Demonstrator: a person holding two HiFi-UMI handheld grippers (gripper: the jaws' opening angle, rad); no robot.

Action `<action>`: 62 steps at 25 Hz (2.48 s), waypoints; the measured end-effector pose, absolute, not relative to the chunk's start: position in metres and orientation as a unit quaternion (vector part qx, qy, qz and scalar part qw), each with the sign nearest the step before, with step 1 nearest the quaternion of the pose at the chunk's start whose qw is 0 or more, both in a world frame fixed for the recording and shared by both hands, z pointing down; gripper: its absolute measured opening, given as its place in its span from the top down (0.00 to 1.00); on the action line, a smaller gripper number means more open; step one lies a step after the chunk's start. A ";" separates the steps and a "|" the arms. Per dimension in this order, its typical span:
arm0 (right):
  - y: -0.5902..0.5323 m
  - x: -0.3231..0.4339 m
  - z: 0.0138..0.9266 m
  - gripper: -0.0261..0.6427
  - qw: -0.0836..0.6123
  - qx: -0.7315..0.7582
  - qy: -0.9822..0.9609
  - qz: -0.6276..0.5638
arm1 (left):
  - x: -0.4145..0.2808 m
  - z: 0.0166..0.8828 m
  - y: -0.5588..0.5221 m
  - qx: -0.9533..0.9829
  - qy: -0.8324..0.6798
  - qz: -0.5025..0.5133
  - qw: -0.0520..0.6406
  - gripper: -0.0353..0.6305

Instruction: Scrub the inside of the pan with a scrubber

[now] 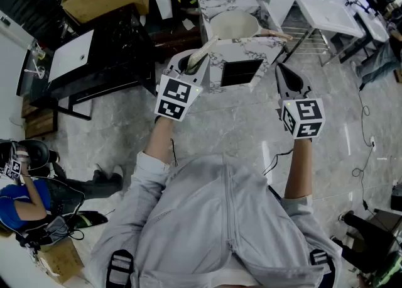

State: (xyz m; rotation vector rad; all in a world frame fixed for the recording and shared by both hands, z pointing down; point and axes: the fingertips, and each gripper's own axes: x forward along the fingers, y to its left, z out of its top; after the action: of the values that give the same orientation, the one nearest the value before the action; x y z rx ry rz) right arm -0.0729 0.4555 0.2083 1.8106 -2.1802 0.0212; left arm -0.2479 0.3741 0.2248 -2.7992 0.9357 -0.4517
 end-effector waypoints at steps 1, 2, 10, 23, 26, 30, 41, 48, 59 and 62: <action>0.453 -0.073 0.208 0.91 0.154 0.631 -0.760 0.007 | -0.248 0.224 0.372 -0.934 0.313 -0.150 0.079 0.84; 0.451 -0.072 0.207 0.91 0.155 0.631 -0.760 0.006 | -0.247 0.223 0.370 -0.934 0.314 -0.150 0.079 0.84; 0.452 -0.060 0.204 0.91 0.146 0.633 -0.760 0.007 | -0.237 0.221 0.371 -0.932 0.316 -0.157 0.080 0.84; 0.478 -0.008 0.218 0.91 0.131 0.616 -0.776 0.024 | -0.200 0.246 0.406 -0.919 0.342 -0.186 0.065 0.84; 0.483 0.003 0.219 0.91 0.136 0.613 -0.778 0.011 | -0.195 0.251 0.416 -0.914 0.352 -0.191 0.066 0.84; 0.488 0.015 0.219 0.91 0.134 0.606 -0.784 0.005 | -0.186 0.249 0.425 -0.909 0.363 -0.190 0.070 0.84; 0.476 0.026 0.223 0.91 0.124 0.608 -0.784 0.013 | -0.171 0.241 0.416 -0.906 0.374 -0.182 0.076 0.84; 0.433 0.031 0.228 0.91 0.120 0.609 -0.784 0.012 | -0.166 0.242 0.371 -0.905 0.380 -0.178 0.076 0.84; 0.307 0.053 0.242 0.91 0.133 0.614 -0.778 0.020 | -0.150 0.261 0.245 -0.905 0.384 -0.173 0.053 0.84; 0.268 0.057 0.239 0.91 0.141 0.615 -0.776 0.024 | -0.150 0.262 0.203 -0.905 0.386 -0.173 0.043 0.84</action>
State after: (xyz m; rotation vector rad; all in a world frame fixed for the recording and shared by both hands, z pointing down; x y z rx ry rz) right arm 0.0570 0.2681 0.2387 1.7754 -2.2393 0.0691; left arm -0.1502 0.2028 0.2624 -2.7681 1.1805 -0.5295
